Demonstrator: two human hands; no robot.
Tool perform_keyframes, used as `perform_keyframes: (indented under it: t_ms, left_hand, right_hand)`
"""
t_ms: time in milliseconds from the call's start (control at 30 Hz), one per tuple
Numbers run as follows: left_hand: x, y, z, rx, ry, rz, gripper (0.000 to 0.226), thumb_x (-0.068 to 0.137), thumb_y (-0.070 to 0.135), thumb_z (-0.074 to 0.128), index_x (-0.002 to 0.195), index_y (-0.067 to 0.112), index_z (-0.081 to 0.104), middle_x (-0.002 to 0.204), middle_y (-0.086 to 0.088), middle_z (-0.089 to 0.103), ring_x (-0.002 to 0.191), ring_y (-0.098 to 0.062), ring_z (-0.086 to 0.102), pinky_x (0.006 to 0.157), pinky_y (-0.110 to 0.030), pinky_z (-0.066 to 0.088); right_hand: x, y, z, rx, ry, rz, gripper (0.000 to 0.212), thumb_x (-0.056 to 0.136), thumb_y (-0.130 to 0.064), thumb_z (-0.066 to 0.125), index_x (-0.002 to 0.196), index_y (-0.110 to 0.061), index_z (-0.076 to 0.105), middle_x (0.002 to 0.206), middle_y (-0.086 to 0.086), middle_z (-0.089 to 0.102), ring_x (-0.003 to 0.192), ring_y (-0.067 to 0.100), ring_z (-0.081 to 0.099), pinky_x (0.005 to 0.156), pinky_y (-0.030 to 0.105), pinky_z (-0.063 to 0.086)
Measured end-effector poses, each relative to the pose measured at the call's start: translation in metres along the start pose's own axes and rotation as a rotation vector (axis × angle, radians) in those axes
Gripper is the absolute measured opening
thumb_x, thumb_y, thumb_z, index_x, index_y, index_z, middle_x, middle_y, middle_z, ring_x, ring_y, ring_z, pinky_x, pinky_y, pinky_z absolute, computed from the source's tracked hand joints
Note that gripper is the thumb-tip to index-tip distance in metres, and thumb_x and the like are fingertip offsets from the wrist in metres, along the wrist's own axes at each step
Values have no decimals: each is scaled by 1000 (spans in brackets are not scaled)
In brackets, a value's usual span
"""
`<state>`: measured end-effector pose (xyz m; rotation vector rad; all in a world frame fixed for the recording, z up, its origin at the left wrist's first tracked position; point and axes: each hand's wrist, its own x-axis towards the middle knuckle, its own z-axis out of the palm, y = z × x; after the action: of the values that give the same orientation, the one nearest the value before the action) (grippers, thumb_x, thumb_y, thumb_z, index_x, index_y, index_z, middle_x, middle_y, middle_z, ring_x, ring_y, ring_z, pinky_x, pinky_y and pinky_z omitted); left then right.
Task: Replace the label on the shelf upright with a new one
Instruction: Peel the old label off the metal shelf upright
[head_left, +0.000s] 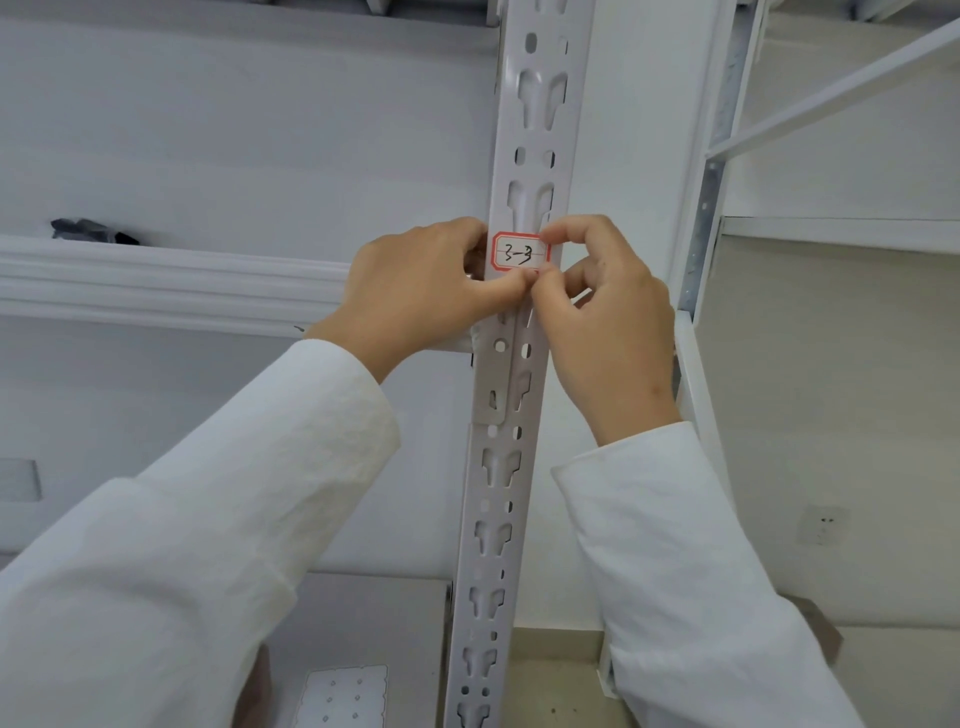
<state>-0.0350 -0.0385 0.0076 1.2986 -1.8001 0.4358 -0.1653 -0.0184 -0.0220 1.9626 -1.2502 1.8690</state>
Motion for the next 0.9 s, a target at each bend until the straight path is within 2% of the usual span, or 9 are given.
perform_keyframes:
  t_ms: [167, 300, 467, 633, 767, 900]
  left_hand:
    - [-1, 2, -1, 20, -5, -17, 40, 77, 63, 43, 65, 25, 39, 72, 9, 56, 73, -17, 52, 52, -23, 28]
    - [-1, 1, -1, 20, -11, -9, 38, 79, 61, 45, 64, 27, 37, 68, 11, 53, 73, -16, 51, 53, -22, 28]
    - [0, -1, -1, -5, -21, -10, 33, 80, 63, 48, 78, 30, 49, 78, 13, 58, 79, -14, 53, 56, -22, 30]
    - [-1, 0, -2, -1, -20, -9, 35, 80, 62, 47, 66, 30, 40, 77, 13, 57, 77, -13, 53, 54, -20, 29]
    - [-1, 0, 0, -10, 0, -7, 38, 80, 62, 46, 76, 25, 51, 84, 9, 65, 82, -18, 59, 58, -26, 35]
    - [0, 0, -1, 7, 2, -12, 37, 79, 62, 46, 73, 26, 47, 79, 11, 61, 78, -16, 56, 55, -20, 30]
  right_hand:
    - [2, -2, -3, -6, -15, 1, 12, 86, -26, 52, 96, -32, 57, 59, -5, 63, 65, 20, 58, 63, 34, 49]
    - [4, -1, -3, 131, 14, 39, 6, 83, -25, 56, 86, -30, 58, 54, -5, 60, 58, 19, 57, 63, 46, 53]
    - [5, 0, -8, 108, 131, 7, 11, 85, -27, 56, 93, -31, 63, 56, -6, 58, 61, 19, 60, 65, 40, 52]
    - [4, 3, -1, 74, 82, 14, 11, 84, -29, 59, 93, -34, 63, 56, -10, 56, 60, 14, 58, 64, 37, 51]
    - [3, 3, 2, 39, 66, -4, 12, 85, -28, 58, 94, -33, 64, 57, -10, 57, 57, 13, 53, 61, 32, 47]
    - [4, 2, 0, -7, 32, -21, 13, 86, -29, 56, 96, -33, 63, 58, -9, 57, 62, 18, 55, 60, 31, 45]
